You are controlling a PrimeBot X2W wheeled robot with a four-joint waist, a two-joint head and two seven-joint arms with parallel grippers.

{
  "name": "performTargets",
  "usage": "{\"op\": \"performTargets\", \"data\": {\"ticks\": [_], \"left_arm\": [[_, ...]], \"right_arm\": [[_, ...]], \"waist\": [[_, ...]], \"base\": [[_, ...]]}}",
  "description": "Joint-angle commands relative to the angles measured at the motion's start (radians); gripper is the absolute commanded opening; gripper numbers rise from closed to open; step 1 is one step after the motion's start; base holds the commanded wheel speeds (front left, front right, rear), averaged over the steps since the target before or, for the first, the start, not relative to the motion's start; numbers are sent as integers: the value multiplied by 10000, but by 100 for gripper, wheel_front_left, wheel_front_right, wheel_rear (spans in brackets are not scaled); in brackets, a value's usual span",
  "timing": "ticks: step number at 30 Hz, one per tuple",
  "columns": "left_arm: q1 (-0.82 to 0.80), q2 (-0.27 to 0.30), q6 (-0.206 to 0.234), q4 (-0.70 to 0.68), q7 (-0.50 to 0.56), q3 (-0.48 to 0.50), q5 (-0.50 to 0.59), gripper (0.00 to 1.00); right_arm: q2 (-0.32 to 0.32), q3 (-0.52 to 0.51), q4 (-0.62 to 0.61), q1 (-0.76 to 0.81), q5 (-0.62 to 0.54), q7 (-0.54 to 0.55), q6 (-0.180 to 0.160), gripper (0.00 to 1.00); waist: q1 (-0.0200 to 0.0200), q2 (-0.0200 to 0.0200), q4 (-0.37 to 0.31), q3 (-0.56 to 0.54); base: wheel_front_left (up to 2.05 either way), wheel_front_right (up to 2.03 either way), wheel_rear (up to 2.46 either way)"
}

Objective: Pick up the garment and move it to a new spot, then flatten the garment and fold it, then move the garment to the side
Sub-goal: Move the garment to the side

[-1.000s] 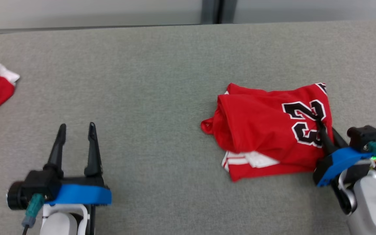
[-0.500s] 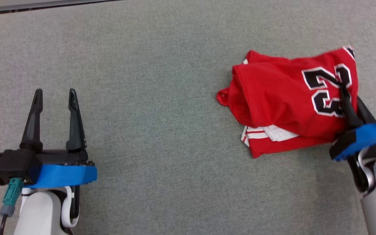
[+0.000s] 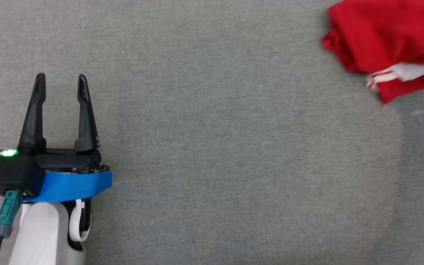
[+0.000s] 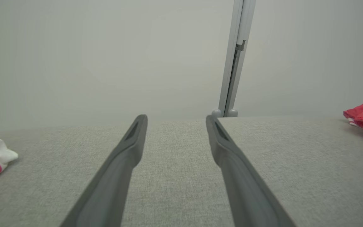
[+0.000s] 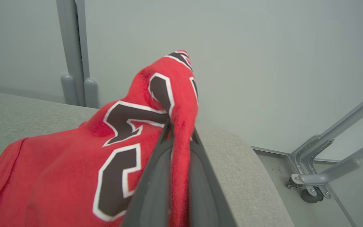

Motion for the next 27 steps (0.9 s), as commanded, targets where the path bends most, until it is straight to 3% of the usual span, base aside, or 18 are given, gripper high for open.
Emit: {"op": "performTargets", "data": {"ticks": [1,9,17,19,20,27], "left_arm": [[-242,44,58,-81,-4,23,-8,100],[-369,80,84,-214,-39,17,-62,100],[-334,120,177,-307,-77,54,-149,100],[-346,122,175,-289,-81,40,-147,100],[-357,122,188,-273,-84,31,-155,100],[-106,106,250,-28,-98,32,-247,100]], "right_arm": [[-359,-118,222,-324,-96,94,-2,0],[-1834,-829,1874,-1515,-359,324,-2,0],[-2189,-1044,3119,-2124,-666,404,-2,0],[-2179,-1091,3300,-2256,-716,244,-2,87],[-2161,-1128,3392,-2315,-754,161,-2,100],[-1935,-1147,3795,-2296,-1286,-643,-2,100]], "waist": [[-1,0,290,290],[-1,0,633,606],[-1,0,716,699],[-1,0,723,701],[-1,0,730,691],[-1,0,713,192]], "base": [[0,0,0],[0,0,0],[0,0,0],[0,0,0],[0,0,0],[0,0,0]]}}
